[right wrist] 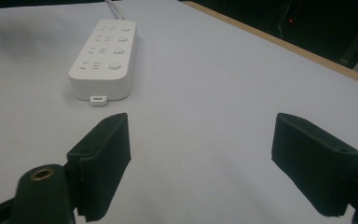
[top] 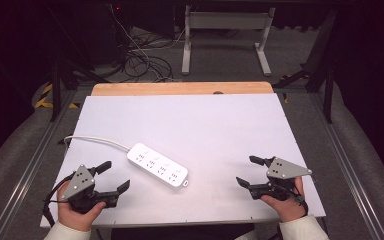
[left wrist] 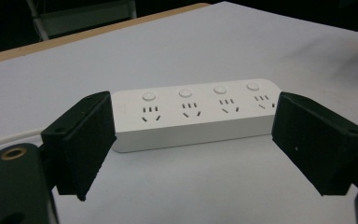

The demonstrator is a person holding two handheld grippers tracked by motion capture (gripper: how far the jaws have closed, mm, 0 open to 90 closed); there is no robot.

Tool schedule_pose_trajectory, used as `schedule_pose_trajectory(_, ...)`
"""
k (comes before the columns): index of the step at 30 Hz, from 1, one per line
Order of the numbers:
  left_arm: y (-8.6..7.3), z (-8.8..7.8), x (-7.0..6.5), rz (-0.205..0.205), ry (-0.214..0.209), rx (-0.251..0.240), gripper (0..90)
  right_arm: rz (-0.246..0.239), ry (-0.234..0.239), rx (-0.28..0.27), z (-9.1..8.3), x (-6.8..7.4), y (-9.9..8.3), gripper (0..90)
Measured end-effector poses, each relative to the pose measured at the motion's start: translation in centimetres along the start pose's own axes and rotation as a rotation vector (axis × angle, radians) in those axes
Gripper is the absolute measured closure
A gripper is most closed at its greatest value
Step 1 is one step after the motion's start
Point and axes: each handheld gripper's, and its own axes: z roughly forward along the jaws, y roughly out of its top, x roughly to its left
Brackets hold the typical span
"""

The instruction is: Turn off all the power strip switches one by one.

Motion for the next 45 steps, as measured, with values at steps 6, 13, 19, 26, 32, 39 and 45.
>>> schedule_pose_trajectory(6, 0.1, 0.1, -0.2, 0.017, 0.0, 0.012, 13.1, 0.003, 0.002, 0.005, 0.0, -0.1, -0.2, 20.3)
schedule_pose_trajectory(13, 0.3, 0.0, -0.4, 0.06, 0.019, 0.026, 21.8, 0.004, 0.009, 0.003, 0.0, -0.1, -0.2, 20.4)
schedule_pose_trajectory(19, 0.9, -0.2, -0.2, 0.019, -0.023, 0.042, 30.3, 0.008, 0.009, 0.005, 0.0, -0.1, -0.2, 20.3)
schedule_pose_trajectory(26, 1.8, 0.3, -0.6, 0.024, -0.042, 0.073, 36.4, 0.014, 0.019, 0.009, 0.1, 0.0, -0.3, 20.3)
schedule_pose_trajectory(32, 2.5, 0.9, -0.8, 0.037, -0.047, 0.087, 40.2, 0.01, 0.022, 0.013, 0.2, 0.1, -0.3, 20.3)
schedule_pose_trajectory(39, 3.5, 2.0, -1.1, 0.051, -0.065, 0.094, 40.6, 0.008, 0.026, 0.02, 0.3, 0.0, -0.4, 20.3)
schedule_pose_trajectory(45, 4.3, 3.1, -1.6, 0.056, -0.091, 0.105, 40.6, 0.01, 0.03, 0.023, 0.4, 0.1, -0.4, 20.3)
